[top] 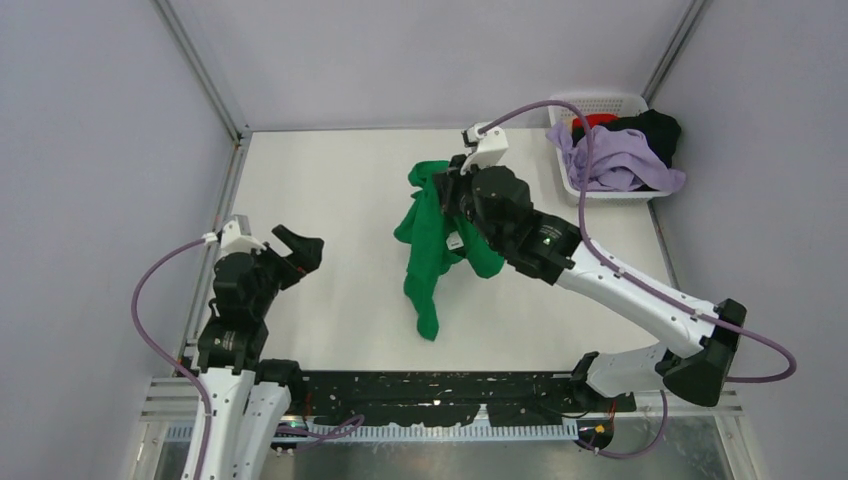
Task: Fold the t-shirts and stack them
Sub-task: Move the tshirt to the center of the board, then flatten out the tshirt
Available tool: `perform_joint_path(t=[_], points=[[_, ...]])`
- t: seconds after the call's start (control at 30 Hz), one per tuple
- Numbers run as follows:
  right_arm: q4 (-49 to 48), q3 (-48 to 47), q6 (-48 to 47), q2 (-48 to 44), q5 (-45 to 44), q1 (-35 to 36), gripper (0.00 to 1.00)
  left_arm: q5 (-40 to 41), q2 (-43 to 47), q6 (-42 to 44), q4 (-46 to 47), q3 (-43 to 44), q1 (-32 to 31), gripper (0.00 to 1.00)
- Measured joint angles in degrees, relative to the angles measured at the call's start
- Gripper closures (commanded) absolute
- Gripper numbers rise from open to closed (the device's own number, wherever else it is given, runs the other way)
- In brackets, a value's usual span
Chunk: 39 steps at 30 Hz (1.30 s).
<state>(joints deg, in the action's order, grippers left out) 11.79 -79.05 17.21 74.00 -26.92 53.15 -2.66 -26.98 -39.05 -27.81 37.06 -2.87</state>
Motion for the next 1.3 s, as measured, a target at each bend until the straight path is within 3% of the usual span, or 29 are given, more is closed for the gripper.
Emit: perform_joint_path(t=[0.13, 0.2, 0.27, 0.3, 0.33, 0.4, 0.53, 0.67, 0.8, 1.03, 1.3], points=[[-0.2, 5.1, 3.6, 3.9, -3.5, -0.5, 0.69, -0.7, -3.0, -0.8, -0.4, -1.2, 0.0, 0.01], [0.0, 6.7, 5.3, 8.7, -3.2, -2.1, 0.52, -1.7, -6.2, -0.9, -0.5, -1.5, 0.0, 0.01], [0.5, 6.9, 7.2, 14.5, -0.9, -5.2, 0.29, -3.3, -9.0, -1.0, -0.3, -2.2, 0.0, 0.01], [0.8, 6.9, 8.3, 17.1, 0.5, -7.3, 0.11, -4.5, -10.6, -1.1, 0.1, -2.9, -0.4, 0.01], [1.3, 6.9, 9.4, 19.3, 1.9, -9.2, 0.04, -5.3, -11.8, -1.2, 0.3, -3.7, -0.9, 0.01], [1.7, 7.7, 11.2, 21.4, 3.5, -12.1, 0.04, -6.1, -14.3, -1.3, 0.9, -5.3, -3.6, 0.01], [1.3, 12.3, 12.6, 19.8, 1.0, -15.4, 0.05, -6.6, -16.5, -1.5, 2.3, -8.6, -15.3, 0.01], [-1.7, 19.9, 12.2, 13.1, -1.3, -15.3, 0.05, -6.9, -20.5, -1.5, 7.0, -9.2, -26.4, 0.01], [-5.7, 29.0, 11.3, 4.0, -2.5, -15.4, 0.05, -6.9, -28.0, -1.7, 12.3, -8.6, -32.9, 0.04], [-8.6, 41.6, 11.5, -7.5, -3.1, -17.0, 0.04, -6.9, -45.6, -1.6, 16.1, 1.4, -41.2, 0.11], [-11.6, 49.5, 13.0, -11.0, -2.5, -17.3, 0.04, -4.0, -62.4, 0.5, 16.2, 15.5, -47.1, 0.24]])
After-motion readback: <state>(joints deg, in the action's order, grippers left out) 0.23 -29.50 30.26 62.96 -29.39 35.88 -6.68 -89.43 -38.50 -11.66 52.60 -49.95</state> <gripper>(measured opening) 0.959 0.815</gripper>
